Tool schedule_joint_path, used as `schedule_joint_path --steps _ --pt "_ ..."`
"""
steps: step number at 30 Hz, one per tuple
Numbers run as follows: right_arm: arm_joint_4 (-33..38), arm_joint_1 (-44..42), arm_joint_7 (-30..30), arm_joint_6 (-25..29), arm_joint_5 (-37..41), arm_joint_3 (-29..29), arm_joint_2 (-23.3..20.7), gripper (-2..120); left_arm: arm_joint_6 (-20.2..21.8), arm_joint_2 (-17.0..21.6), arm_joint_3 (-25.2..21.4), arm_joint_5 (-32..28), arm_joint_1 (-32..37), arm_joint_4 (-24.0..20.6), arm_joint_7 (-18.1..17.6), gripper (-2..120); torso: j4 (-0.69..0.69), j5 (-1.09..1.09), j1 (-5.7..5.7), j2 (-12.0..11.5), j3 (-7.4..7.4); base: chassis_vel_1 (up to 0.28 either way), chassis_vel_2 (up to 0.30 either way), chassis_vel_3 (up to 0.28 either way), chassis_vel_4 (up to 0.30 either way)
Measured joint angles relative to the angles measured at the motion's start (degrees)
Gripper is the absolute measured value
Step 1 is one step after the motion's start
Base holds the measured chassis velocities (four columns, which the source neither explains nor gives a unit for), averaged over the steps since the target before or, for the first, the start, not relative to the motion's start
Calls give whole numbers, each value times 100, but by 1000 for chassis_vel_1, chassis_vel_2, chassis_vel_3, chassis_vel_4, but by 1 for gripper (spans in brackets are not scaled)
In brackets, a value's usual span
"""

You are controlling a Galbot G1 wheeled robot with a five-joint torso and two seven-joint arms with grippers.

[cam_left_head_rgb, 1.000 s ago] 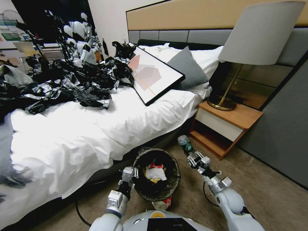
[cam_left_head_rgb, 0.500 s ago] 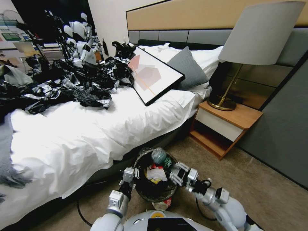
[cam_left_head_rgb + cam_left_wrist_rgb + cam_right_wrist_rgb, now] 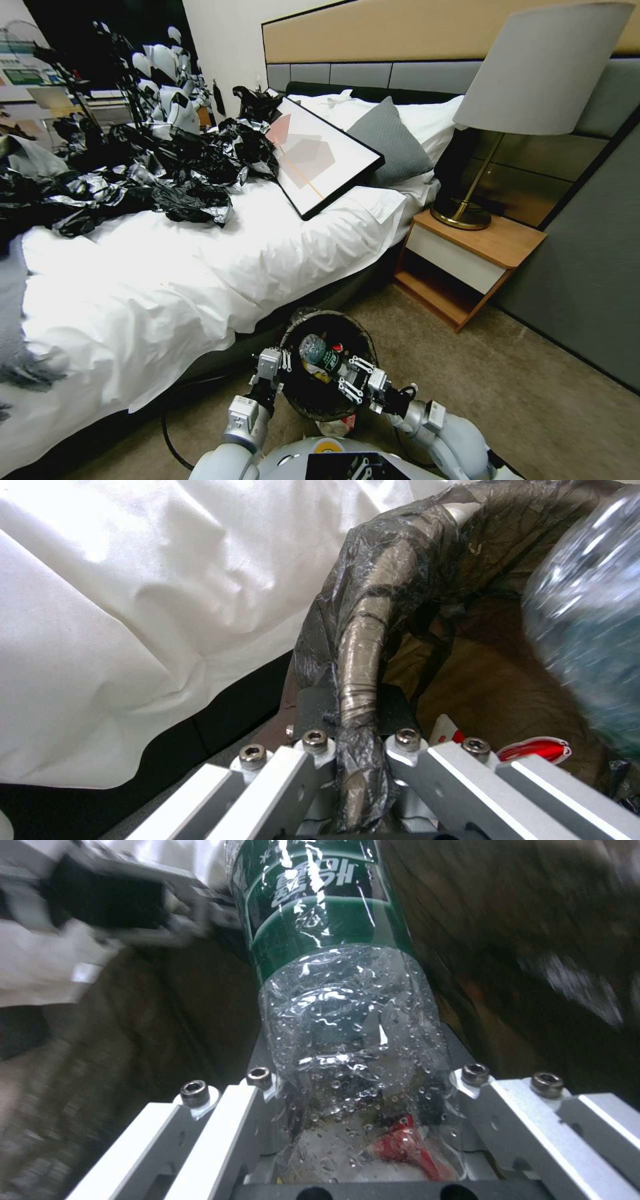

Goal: Pick up the trash bin, then pick up the garbage from the floor and place it into the trash bin.

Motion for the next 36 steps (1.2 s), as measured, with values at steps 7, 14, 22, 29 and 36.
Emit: schedule_joint_path --steps 7,14,22,29,36 --pt "-319 258 174 -25 -42 -100 133 28 0 -31 45 64 17 -3 6 1 0 0 0 0 0 0 0 0 0" --pt "-430 295 306 -47 -203 -120 221 39 1 -29 45 65 25 -5 16 1 0 0 0 0 0 0 0 0 0" --pt "-415 259 342 -48 -253 -92 266 68 -2 -46 46 65 26 -5 17 1 0 0 0 0 0 0 0 0 0" --pt "-349 242 462 -23 -326 -88 316 93 -6 -46 38 61 29 -7 17 1 0 0 0 0 0 0 0 0 0" --pt "-123 141 606 23 -426 -68 384 100 -11 -51 38 54 16 -15 16 1 0 0 0 0 0 0 0 0 0"
